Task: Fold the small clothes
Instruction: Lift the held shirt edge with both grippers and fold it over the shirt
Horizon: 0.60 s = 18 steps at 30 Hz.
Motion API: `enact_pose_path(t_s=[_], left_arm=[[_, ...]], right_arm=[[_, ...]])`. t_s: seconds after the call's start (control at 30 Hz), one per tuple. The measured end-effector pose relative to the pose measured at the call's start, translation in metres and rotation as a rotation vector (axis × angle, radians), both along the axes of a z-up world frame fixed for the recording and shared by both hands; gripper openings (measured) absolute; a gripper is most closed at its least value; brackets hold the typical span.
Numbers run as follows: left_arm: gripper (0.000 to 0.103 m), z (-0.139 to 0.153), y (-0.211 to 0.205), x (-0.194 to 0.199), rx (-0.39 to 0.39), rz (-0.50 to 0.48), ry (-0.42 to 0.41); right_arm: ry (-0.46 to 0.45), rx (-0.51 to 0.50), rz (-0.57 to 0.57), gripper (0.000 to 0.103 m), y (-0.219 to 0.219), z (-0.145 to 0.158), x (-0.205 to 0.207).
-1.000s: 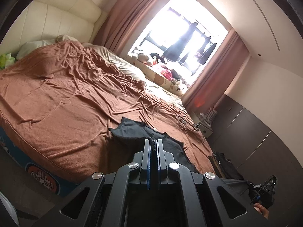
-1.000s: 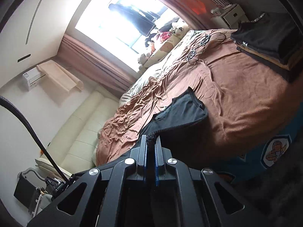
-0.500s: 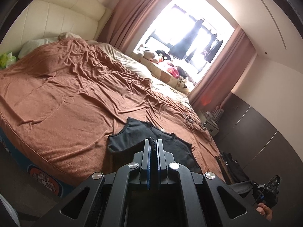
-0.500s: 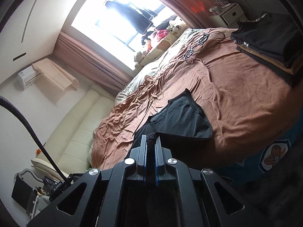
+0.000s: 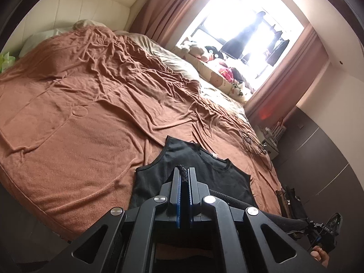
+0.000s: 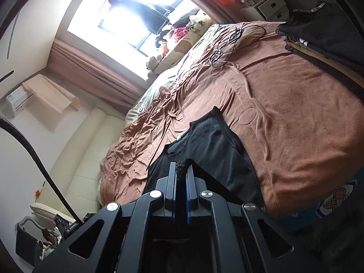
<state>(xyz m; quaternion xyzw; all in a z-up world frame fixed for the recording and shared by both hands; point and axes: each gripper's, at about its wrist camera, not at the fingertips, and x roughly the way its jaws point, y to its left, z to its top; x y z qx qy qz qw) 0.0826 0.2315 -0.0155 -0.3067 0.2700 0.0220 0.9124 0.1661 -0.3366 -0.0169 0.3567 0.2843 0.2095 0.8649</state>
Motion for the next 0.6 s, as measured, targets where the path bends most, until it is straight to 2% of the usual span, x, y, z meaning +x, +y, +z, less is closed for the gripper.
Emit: enact_pose_path(t_s=[0.23, 0.6], left_arm=[[0.005, -0.012, 0.006, 0.063, 0.023, -0.007, 0.072], [0.005, -0.063, 0.017, 0.151, 0.037, 0.002, 0.222]], right_arm=[[0.057, 0.002, -0.006, 0.003, 0.009, -0.009, 0.069], [0.182, -0.057, -0.002, 0.003, 0.029, -0.031, 0.166]])
